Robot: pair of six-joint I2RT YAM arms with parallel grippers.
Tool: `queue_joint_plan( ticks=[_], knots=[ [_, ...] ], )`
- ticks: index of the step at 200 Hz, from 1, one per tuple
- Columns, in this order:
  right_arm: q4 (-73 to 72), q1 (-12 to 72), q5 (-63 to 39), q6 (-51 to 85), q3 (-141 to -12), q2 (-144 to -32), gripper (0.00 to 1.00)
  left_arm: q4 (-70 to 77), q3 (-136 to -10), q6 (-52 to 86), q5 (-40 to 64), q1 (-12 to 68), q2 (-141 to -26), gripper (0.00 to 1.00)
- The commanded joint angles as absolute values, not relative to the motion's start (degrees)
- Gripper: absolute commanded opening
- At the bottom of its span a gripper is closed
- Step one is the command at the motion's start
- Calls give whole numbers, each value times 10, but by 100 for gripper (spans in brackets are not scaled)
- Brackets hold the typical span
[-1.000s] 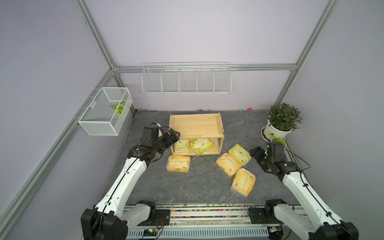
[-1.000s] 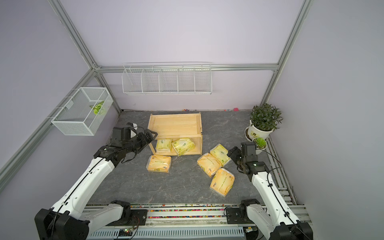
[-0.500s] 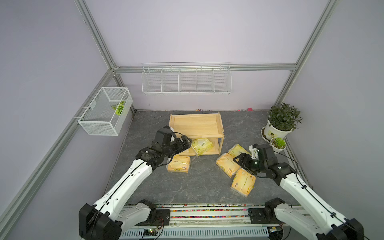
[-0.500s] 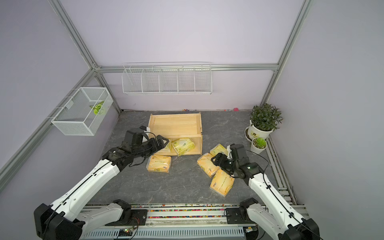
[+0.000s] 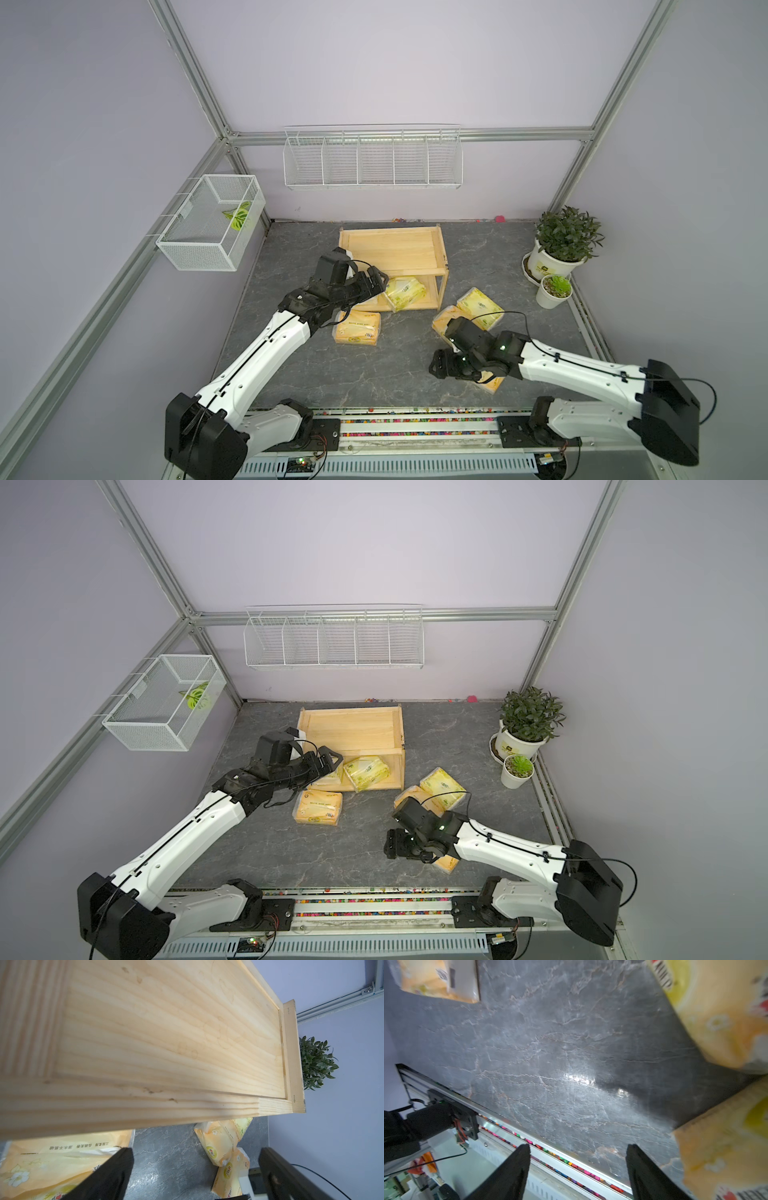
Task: Place the tissue boxes on the shelf by color
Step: Move the box of tissues to the center of the board.
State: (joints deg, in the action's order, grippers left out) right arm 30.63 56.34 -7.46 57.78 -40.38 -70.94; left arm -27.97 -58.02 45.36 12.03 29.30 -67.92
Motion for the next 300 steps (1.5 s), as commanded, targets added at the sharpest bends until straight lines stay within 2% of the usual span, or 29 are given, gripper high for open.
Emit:
queue_joint_plan(
  ticks=[1,37,72,98,128,165,195,222,300],
  knots=[
    [317,572,-26,597,-414,-733,77,-270,-599,451,129,296,-684,100],
    [378,555,16,601,-410,-740,78,-268,-598,450,132,297,-685,100],
    [410,468,14,573,-365,-679,78,-267,-602,451,135,299,-685,100],
    [460,376,15,527,-340,-617,78,-267,-611,451,135,306,-688,100],
    [461,229,-16,466,-310,-568,79,-268,-622,449,134,318,-695,100],
    [435,112,-58,416,-340,-566,79,-278,-641,435,115,348,-707,100],
    [377,37,-118,402,-380,-597,79,-266,-637,438,104,378,-705,100],
    [323,6,-146,403,-432,-653,79,-263,-632,439,92,410,-708,100],
    [260,-14,-171,409,-648,-948,79,-239,-616,446,95,442,-719,100]
  ],
)
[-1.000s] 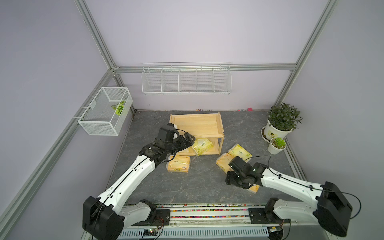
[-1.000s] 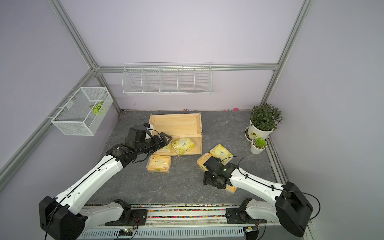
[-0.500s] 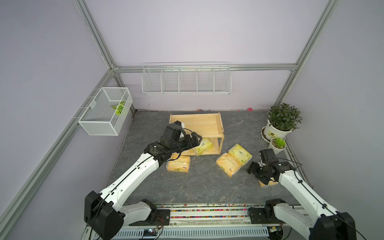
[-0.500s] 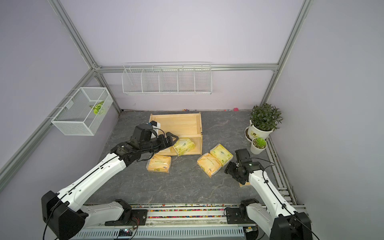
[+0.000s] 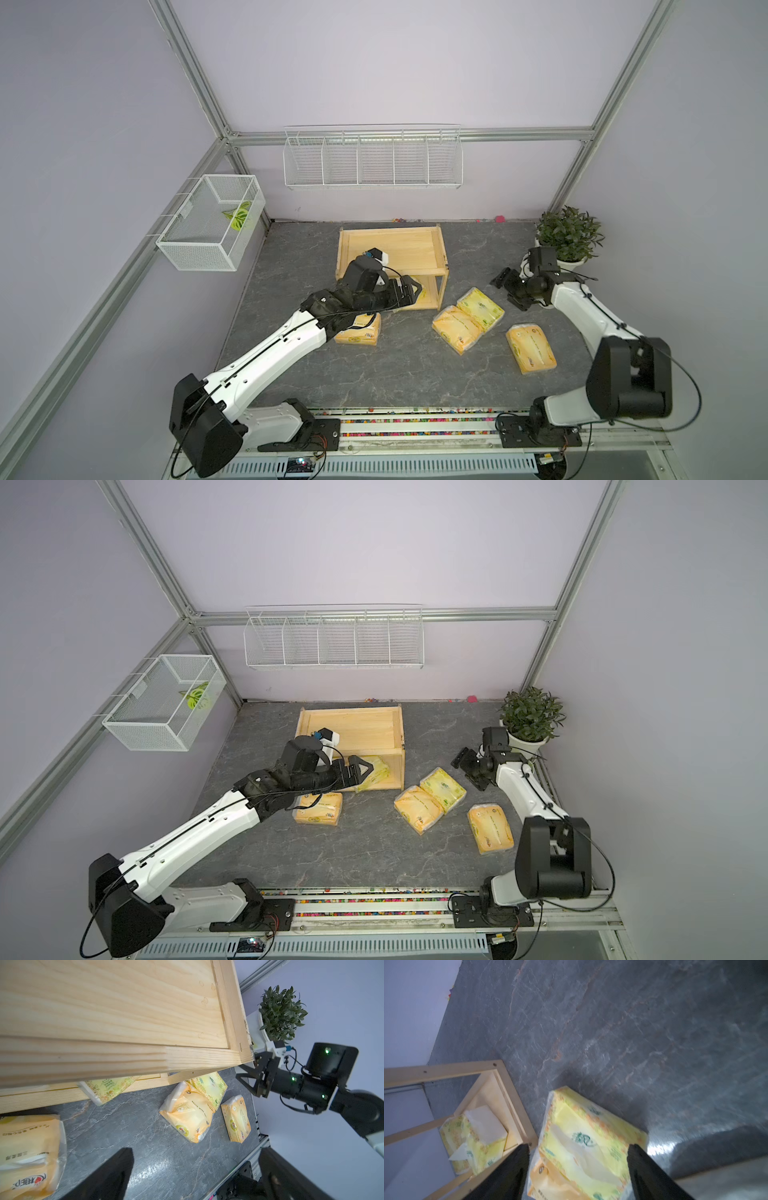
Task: Place the tissue boxes on the shelf by color
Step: Move the box of tissues to the center of the board.
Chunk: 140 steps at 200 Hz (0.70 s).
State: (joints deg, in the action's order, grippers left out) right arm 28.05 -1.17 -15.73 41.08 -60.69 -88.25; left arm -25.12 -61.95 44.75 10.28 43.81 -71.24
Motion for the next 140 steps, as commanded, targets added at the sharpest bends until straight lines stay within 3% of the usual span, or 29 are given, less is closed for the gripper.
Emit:
queue_joint_plan(
  ticks=[1,59,140],
  knots=[
    [260,-14,-171,409,-651,-952,79,-239,-616,446,95,442,-719,100],
    [272,-3,-210,400,-717,-1055,77,-238,-620,446,95,447,-721,100],
    [224,71,-214,442,-545,-925,77,-240,-626,445,93,449,-716,100]
  ],
)
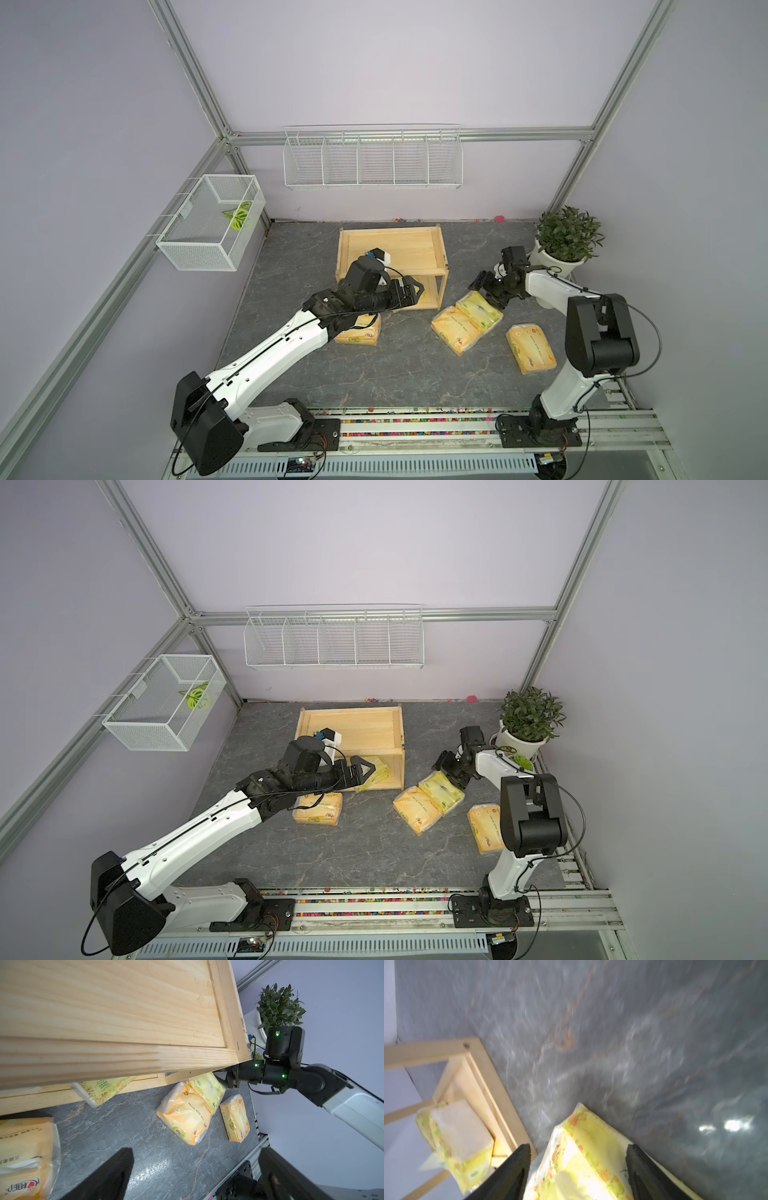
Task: Place the tissue boxes on the shelf by color
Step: Move the box of tissues to the center of the board.
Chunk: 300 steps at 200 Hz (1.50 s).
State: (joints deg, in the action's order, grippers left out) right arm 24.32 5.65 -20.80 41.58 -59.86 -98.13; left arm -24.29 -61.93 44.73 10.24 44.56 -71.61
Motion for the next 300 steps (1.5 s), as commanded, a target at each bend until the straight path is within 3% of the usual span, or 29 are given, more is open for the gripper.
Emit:
queue_joint_plan(
  ticks=[1,54,121,162,196,300],
  knots=[
    [223,72,-214,444,-542,-923,77,-240,-626,445,92,450,-715,100],
    [189,145,-201,517,-442,-810,77,-242,-615,447,94,453,-703,100],
    [142,278,-142,602,-420,-798,77,-218,-572,457,100,467,-692,100],
    [277,278,-53,518,-441,-748,78,-191,-553,466,104,489,-702,100],
    [317,280,-54,470,-439,-756,78,-174,-555,472,95,516,-728,100],
    [403,257,4,493,-381,-639,79,-93,-591,505,100,631,-877,100]
  ],
)
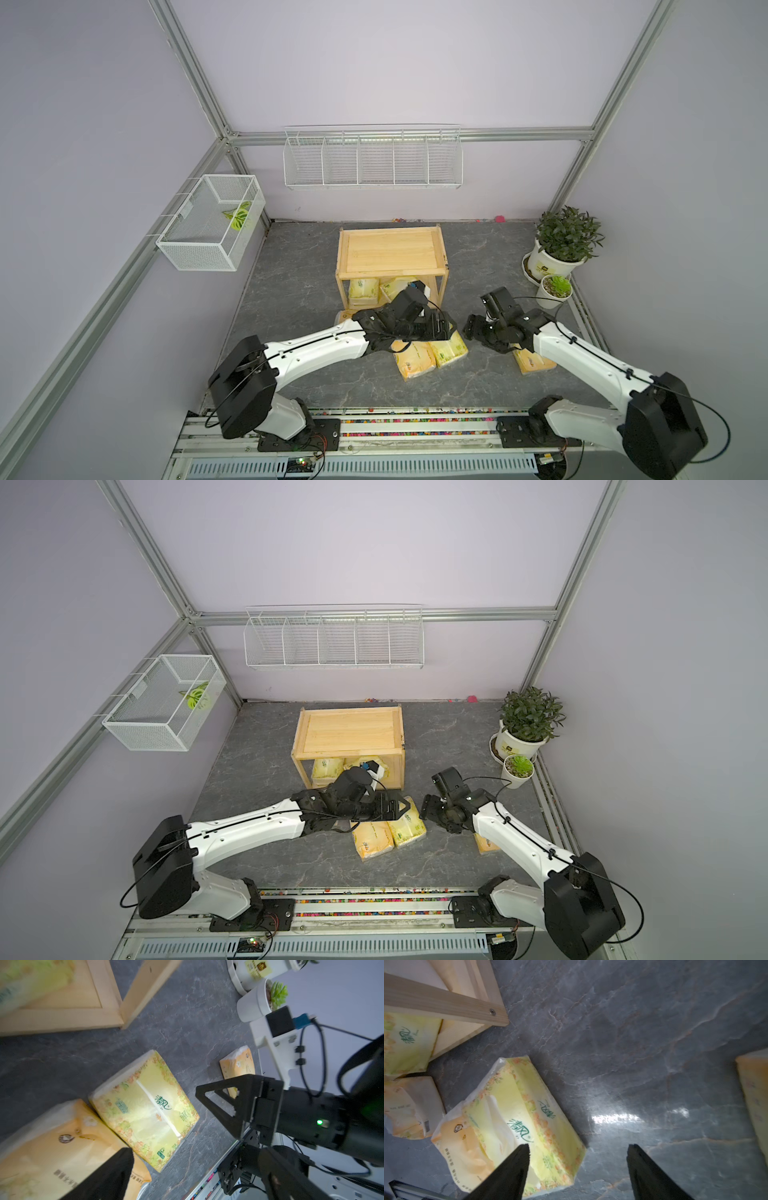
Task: Place the tissue boxes on the shelf by color
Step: Move the box of tissues to the center of the board.
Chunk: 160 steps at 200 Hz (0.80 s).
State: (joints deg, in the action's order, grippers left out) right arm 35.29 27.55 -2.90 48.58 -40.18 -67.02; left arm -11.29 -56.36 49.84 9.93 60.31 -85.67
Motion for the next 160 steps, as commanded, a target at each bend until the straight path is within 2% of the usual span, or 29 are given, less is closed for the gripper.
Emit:
queue_joint_plan(
  ticks=[1,71,160],
  knots=[
    [404,255,4,493,-380,-637,79,-93,-591,505,99,632,-878,100],
    [397,95,-78,469,-347,-593,80,-66,-572,519,88,689,-911,100],
    [374,74,-110,477,-372,-604,80,-44,-516,547,67,705,-931,100]
  ],
)
